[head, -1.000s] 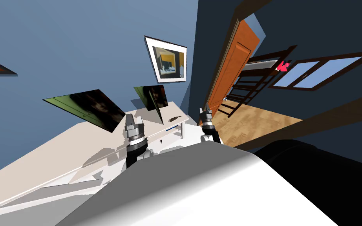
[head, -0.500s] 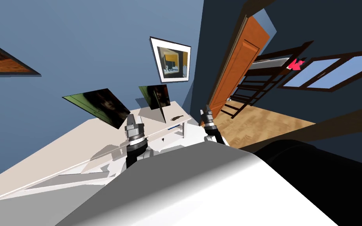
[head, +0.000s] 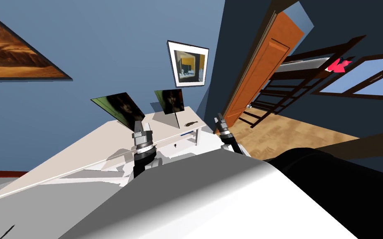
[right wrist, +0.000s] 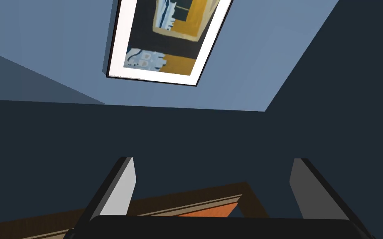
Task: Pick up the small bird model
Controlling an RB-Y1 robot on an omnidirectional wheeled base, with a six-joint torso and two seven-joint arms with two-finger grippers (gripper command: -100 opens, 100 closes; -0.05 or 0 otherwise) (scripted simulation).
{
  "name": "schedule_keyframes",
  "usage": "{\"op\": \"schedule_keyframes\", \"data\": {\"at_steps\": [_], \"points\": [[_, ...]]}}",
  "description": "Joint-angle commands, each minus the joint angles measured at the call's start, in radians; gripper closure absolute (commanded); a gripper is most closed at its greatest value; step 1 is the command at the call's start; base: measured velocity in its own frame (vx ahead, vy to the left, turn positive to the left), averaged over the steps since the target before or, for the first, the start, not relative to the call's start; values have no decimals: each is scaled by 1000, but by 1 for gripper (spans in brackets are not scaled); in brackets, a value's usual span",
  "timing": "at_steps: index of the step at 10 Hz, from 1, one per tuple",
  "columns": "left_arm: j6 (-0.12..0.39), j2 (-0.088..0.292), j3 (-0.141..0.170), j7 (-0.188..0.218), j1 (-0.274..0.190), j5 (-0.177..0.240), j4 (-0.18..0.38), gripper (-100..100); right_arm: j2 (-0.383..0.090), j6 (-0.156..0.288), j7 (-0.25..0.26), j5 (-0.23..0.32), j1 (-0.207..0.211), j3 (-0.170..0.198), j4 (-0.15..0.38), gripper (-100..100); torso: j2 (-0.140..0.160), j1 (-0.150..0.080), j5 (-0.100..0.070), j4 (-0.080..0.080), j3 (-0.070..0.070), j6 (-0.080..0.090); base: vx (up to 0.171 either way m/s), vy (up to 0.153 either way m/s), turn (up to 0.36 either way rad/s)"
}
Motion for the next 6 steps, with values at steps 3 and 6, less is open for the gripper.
{"op": "schedule_keyframes", "data": {"at_steps": [3,6], "points": [[0,0,0,0,0,0,0,0,-87,-32,43,24,7,-58,65,-100,1,1,0,0,0,0,-33,61,178],[0,0,0,0,0,0,0,0,-189,-81,114,67,30,-141,154,-100,0,2,1,0,0,0,-30,86,300]]}}
